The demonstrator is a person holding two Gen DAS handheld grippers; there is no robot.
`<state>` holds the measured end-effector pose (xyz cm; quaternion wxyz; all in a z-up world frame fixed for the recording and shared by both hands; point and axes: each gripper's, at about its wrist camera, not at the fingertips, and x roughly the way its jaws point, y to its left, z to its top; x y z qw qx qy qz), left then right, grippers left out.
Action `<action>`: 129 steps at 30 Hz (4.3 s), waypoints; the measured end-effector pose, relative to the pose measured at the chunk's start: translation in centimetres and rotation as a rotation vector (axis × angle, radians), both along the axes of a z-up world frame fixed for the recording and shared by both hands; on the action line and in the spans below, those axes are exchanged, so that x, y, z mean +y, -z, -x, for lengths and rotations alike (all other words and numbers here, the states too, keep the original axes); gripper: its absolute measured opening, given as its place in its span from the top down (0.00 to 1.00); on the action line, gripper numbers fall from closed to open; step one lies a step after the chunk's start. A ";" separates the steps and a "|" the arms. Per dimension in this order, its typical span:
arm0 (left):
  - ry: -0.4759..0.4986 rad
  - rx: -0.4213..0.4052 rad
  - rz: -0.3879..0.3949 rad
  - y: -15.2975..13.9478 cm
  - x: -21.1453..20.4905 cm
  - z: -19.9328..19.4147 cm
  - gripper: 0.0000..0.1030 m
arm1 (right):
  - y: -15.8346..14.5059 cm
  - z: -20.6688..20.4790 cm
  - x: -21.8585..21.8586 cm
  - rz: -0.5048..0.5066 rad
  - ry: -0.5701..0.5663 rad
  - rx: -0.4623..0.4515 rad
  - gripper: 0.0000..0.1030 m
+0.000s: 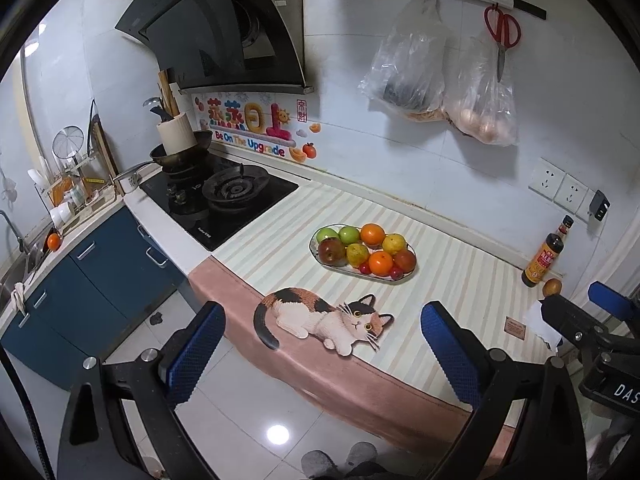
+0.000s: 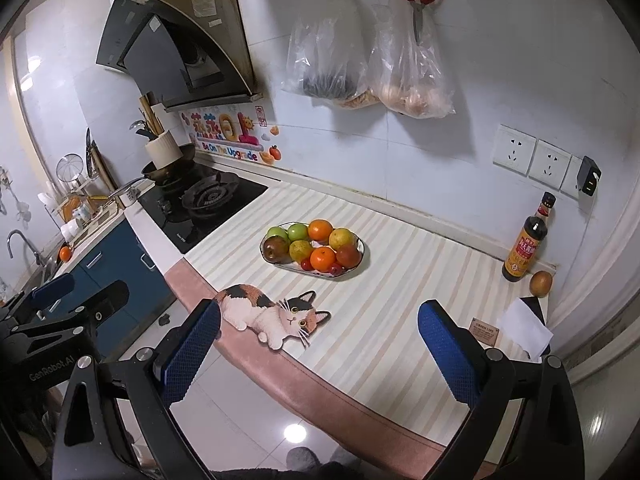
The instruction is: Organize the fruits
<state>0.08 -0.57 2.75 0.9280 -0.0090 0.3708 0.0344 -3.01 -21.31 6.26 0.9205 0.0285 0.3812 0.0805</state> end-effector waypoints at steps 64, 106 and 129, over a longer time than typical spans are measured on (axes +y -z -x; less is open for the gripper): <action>-0.067 0.212 -0.058 8.6 0.6 -17.5 0.00 | 10.9 -19.9 1.1 0.049 0.045 0.211 0.02; -0.045 0.224 -0.037 8.6 0.4 -16.6 0.00 | 10.8 -19.2 1.7 0.063 0.009 0.226 0.01; -0.048 0.218 -0.031 8.0 -0.6 -16.6 0.00 | 10.3 -18.5 1.3 0.049 0.016 0.228 0.01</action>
